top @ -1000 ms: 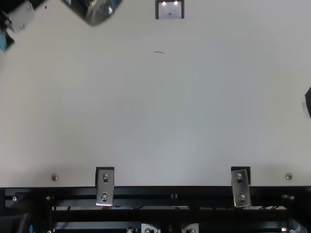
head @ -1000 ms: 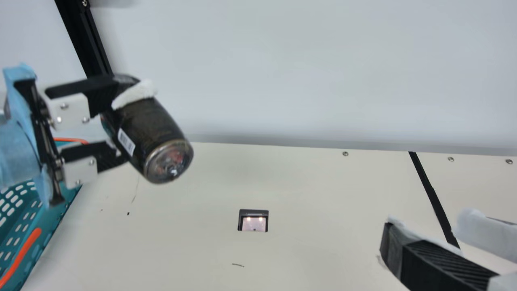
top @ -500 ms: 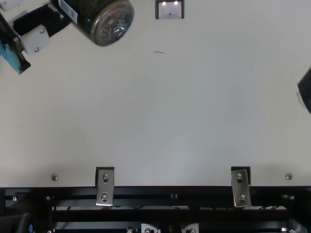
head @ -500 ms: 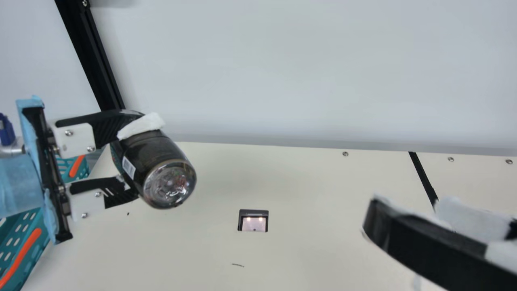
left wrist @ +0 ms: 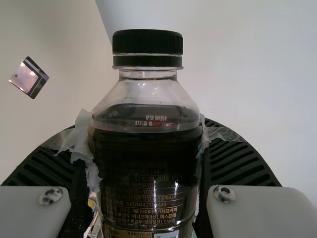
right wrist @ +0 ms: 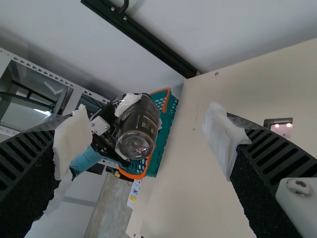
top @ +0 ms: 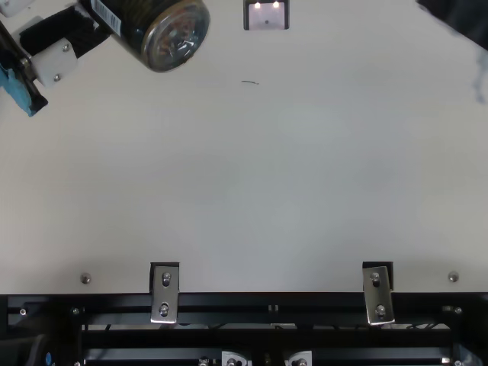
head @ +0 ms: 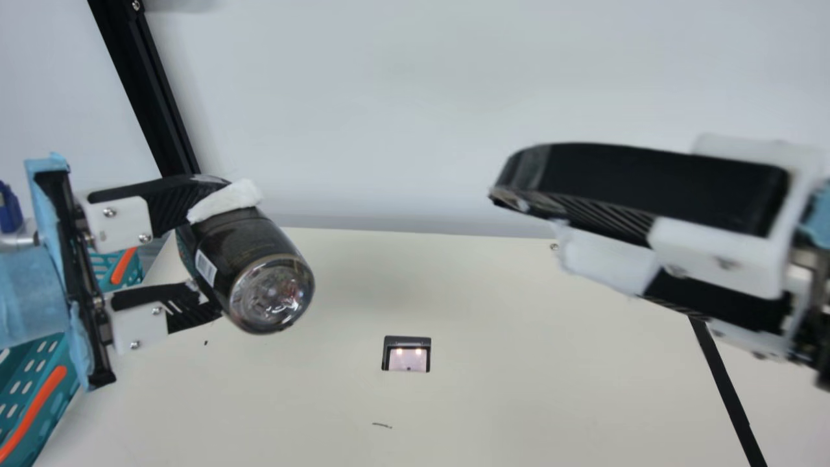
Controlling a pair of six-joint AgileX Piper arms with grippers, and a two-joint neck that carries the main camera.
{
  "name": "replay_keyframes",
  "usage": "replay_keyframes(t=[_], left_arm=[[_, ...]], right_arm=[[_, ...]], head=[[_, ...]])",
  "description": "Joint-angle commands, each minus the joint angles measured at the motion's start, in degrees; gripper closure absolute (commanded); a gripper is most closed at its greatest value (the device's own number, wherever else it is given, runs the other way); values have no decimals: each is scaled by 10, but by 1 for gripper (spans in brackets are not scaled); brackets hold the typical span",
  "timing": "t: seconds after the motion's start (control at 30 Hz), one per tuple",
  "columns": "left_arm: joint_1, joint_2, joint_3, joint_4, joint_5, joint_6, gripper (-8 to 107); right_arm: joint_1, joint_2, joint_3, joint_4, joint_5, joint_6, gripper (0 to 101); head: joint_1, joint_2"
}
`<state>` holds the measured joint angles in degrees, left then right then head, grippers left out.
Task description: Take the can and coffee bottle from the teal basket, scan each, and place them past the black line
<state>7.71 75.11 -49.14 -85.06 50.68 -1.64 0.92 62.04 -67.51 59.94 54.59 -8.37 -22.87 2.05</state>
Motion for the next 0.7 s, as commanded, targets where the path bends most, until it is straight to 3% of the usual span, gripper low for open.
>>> replay_keyframes(t=[0.0,0.3,0.47,0.67], left_arm=[[0,0,0,0,0,0,89],[0,0,0,0,0,0,89],[0,0,0,0,0,0,89],[0,0,0,0,0,0,89]], right_arm=[[0,0,0,0,0,0,0],[10,10,1,15,-13,0,0],[-14,43,20,132,10,-40,0],[-58,119,42,281,88,-108,0]], head=[[-19,-2],[-19,-2],[-19,-2],[-19,-2]])
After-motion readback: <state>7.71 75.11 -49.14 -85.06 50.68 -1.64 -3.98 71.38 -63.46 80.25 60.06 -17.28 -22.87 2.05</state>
